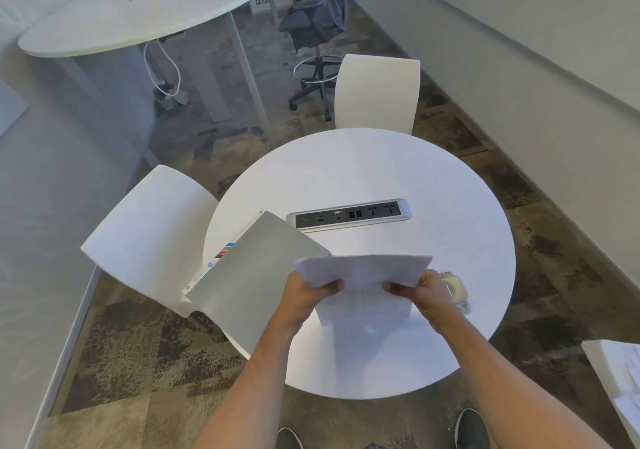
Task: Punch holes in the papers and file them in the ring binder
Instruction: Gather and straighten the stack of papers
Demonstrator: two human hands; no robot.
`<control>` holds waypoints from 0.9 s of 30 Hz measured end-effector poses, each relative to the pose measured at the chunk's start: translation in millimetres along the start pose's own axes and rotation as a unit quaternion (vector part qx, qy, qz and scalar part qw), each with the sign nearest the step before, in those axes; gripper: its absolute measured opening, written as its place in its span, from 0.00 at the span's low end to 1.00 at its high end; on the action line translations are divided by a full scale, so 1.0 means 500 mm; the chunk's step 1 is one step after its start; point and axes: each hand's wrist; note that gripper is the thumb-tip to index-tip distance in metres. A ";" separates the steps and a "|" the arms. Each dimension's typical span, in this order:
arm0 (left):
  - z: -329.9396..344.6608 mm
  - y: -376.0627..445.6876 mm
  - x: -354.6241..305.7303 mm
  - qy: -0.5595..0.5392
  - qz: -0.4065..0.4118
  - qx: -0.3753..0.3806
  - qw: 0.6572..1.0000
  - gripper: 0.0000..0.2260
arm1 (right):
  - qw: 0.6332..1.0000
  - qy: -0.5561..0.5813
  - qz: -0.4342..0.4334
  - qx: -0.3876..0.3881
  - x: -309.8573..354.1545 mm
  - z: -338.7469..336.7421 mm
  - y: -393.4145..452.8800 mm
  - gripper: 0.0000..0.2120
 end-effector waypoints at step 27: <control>-0.010 -0.009 0.198 0.133 -0.179 -0.119 0.967 0.03 | 0.950 -0.290 0.097 -0.065 -0.166 -0.027 0.017 0.11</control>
Point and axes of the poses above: each hand's wrist, its own y-axis towards the middle knuckle, its own z-axis out of the palm, x = y × z
